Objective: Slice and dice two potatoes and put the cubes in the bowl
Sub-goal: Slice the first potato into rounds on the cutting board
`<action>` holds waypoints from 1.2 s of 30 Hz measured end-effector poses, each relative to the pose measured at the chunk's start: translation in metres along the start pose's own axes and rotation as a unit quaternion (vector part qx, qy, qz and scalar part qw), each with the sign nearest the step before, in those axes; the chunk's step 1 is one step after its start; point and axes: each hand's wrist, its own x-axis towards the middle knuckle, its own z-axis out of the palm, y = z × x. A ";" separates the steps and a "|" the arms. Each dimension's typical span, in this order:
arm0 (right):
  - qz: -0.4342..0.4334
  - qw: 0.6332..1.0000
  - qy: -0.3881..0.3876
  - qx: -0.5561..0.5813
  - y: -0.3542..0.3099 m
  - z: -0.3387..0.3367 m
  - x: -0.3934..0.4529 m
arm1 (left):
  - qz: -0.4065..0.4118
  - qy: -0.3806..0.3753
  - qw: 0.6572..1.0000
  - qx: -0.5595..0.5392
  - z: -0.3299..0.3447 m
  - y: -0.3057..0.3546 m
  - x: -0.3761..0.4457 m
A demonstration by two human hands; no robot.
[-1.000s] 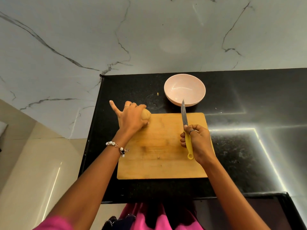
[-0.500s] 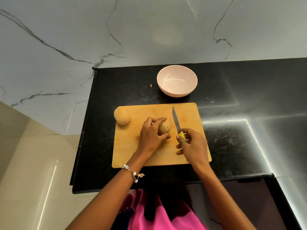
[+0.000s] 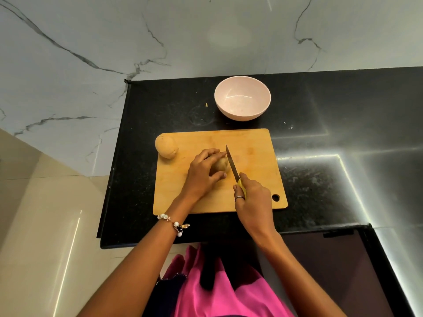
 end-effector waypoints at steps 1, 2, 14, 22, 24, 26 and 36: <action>-0.002 1.000 0.001 -0.007 0.000 0.001 -0.002 | 0.001 0.004 1.000 0.002 0.000 0.000 0.000; -0.004 1.000 0.002 -0.013 -0.001 0.001 -0.003 | 0.003 0.004 1.000 0.007 0.000 0.000 0.000; -0.004 0.998 -0.002 -0.067 -0.007 0.007 -0.003 | 0.016 0.002 0.999 0.034 -0.001 0.002 0.003; -0.025 0.997 -0.012 -0.078 -0.002 0.002 0.004 | 0.021 0.001 0.999 0.035 -0.001 -0.001 0.004; -0.029 0.996 -0.016 -0.086 -0.001 0.002 0.005 | 0.023 0.000 0.999 0.031 -0.002 -0.001 0.004; -0.032 0.995 -0.020 -0.092 -0.001 0.002 0.005 | 0.024 -0.002 0.999 0.030 -0.002 -0.001 0.004; -0.049 0.991 -0.037 -0.119 -0.001 0.004 0.010 | 0.018 -0.007 0.999 0.031 -0.002 -0.001 0.007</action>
